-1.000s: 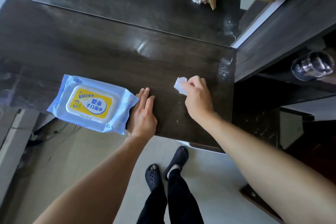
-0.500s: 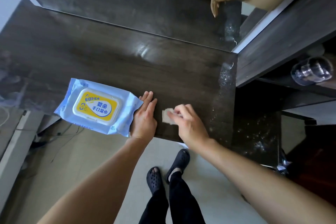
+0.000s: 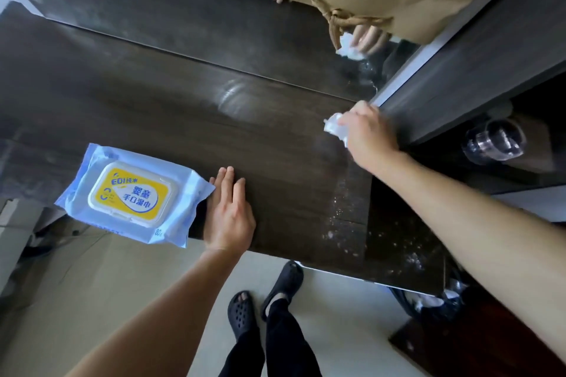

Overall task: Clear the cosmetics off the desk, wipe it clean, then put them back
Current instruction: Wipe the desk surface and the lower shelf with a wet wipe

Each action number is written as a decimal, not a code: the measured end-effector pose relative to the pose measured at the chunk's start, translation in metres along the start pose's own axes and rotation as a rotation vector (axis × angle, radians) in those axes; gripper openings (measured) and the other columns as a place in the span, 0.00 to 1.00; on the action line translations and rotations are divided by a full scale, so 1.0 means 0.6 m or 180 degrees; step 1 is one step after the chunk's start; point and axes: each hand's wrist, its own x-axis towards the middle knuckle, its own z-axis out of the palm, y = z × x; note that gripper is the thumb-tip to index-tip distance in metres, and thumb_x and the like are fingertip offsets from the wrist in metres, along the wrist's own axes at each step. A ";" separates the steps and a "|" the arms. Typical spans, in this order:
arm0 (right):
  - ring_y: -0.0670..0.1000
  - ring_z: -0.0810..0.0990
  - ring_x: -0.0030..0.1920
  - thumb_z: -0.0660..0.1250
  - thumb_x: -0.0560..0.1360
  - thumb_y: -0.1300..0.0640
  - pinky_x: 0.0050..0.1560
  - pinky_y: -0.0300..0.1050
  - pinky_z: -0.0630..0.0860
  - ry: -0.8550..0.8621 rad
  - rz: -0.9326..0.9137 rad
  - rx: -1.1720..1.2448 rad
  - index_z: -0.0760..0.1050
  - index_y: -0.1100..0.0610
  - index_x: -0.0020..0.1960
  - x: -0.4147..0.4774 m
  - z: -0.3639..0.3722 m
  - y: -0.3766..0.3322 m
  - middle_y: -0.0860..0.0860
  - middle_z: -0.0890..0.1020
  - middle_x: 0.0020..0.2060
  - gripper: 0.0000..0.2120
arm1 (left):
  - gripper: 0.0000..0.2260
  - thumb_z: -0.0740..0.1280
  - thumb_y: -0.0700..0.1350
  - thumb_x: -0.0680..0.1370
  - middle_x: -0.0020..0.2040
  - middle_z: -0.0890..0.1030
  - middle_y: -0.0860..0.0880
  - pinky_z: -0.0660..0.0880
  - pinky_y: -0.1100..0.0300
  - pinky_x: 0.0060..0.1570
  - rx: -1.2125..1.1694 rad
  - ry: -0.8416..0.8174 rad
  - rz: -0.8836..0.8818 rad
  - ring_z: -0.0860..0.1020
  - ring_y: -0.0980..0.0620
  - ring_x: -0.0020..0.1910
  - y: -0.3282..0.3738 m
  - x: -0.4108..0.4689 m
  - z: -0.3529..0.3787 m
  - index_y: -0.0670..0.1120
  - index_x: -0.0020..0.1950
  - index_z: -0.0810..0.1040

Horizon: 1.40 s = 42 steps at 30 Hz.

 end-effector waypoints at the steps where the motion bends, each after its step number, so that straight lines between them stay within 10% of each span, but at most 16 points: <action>1: 0.60 0.69 0.57 0.63 0.76 0.59 0.54 0.50 0.68 -0.0041 0.0029 -0.0568 0.79 0.55 0.53 0.042 0.003 0.012 0.58 0.73 0.53 0.09 | 0.18 0.51 0.36 0.73 0.65 0.72 0.32 0.62 0.38 0.68 0.0030 0.0012 0.0011 0.67 0.34 0.68 0.000 0.000 0.000 0.34 0.56 0.75; 8: 0.65 0.76 0.56 0.59 0.76 0.62 0.49 0.52 0.79 -0.0654 0.0412 -0.2538 0.68 0.71 0.65 0.075 0.084 0.035 0.69 0.73 0.60 0.20 | 0.18 0.52 0.35 0.73 0.65 0.72 0.32 0.62 0.38 0.68 0.0142 0.0078 0.0133 0.67 0.34 0.68 -0.006 0.001 0.004 0.33 0.56 0.76; 12: 0.55 0.81 0.35 0.72 0.60 0.56 0.32 0.41 0.78 -0.1032 -0.0206 -0.3212 0.83 0.64 0.43 -0.014 0.059 0.017 0.61 0.83 0.38 0.15 | 0.18 0.52 0.35 0.72 0.65 0.72 0.32 0.63 0.38 0.68 0.0146 0.0045 0.0150 0.66 0.34 0.68 -0.007 0.003 0.001 0.33 0.57 0.76; 16: 0.58 0.82 0.40 0.68 0.68 0.64 0.33 0.43 0.72 -0.1836 -0.1100 -0.1954 0.77 0.60 0.54 -0.126 -0.016 -0.028 0.57 0.81 0.40 0.14 | 0.19 0.51 0.35 0.72 0.65 0.72 0.32 0.62 0.38 0.68 0.0116 0.0057 0.0098 0.67 0.34 0.68 -0.004 0.002 -0.001 0.33 0.56 0.76; 19: 0.60 0.79 0.48 0.56 0.77 0.63 0.40 0.47 0.70 -0.1379 -0.0802 -0.1625 0.69 0.48 0.65 -0.067 -0.028 -0.008 0.58 0.79 0.48 0.19 | 0.19 0.50 0.35 0.72 0.64 0.72 0.31 0.60 0.40 0.69 0.0090 0.0140 0.0145 0.66 0.34 0.68 -0.002 0.004 -0.001 0.33 0.55 0.76; 25: 0.61 0.78 0.53 0.54 0.75 0.67 0.47 0.50 0.77 -0.0506 0.0118 -0.1903 0.75 0.65 0.59 0.066 0.049 0.044 0.62 0.78 0.54 0.16 | 0.18 0.52 0.34 0.72 0.64 0.73 0.32 0.59 0.41 0.70 0.0114 0.0180 0.0174 0.67 0.35 0.68 -0.006 0.002 0.002 0.33 0.55 0.76; 28: 0.53 0.80 0.40 0.49 0.69 0.66 0.31 0.41 0.77 -0.0533 -0.0348 -0.2434 0.80 0.65 0.51 -0.025 0.085 0.032 0.59 0.82 0.45 0.22 | 0.18 0.52 0.34 0.72 0.65 0.72 0.32 0.60 0.40 0.69 0.0145 0.0186 0.0155 0.67 0.34 0.68 -0.009 0.003 0.005 0.33 0.55 0.76; 33: 0.55 0.79 0.41 0.58 0.68 0.62 0.26 0.45 0.77 -0.0691 -0.1439 -0.1049 0.79 0.60 0.49 -0.241 0.096 0.061 0.54 0.81 0.45 0.15 | 0.18 0.52 0.34 0.72 0.65 0.72 0.32 0.61 0.38 0.68 0.0118 0.0085 0.0128 0.66 0.34 0.68 -0.005 -0.001 -0.001 0.33 0.56 0.76; 42: 0.58 0.79 0.49 0.65 0.66 0.74 0.44 0.47 0.78 0.0195 -0.0309 -0.0274 0.77 0.58 0.57 -0.184 0.110 0.114 0.54 0.80 0.57 0.22 | 0.18 0.52 0.34 0.72 0.65 0.71 0.32 0.57 0.42 0.71 0.0085 0.0081 0.0131 0.66 0.34 0.68 -0.006 0.001 0.001 0.34 0.56 0.75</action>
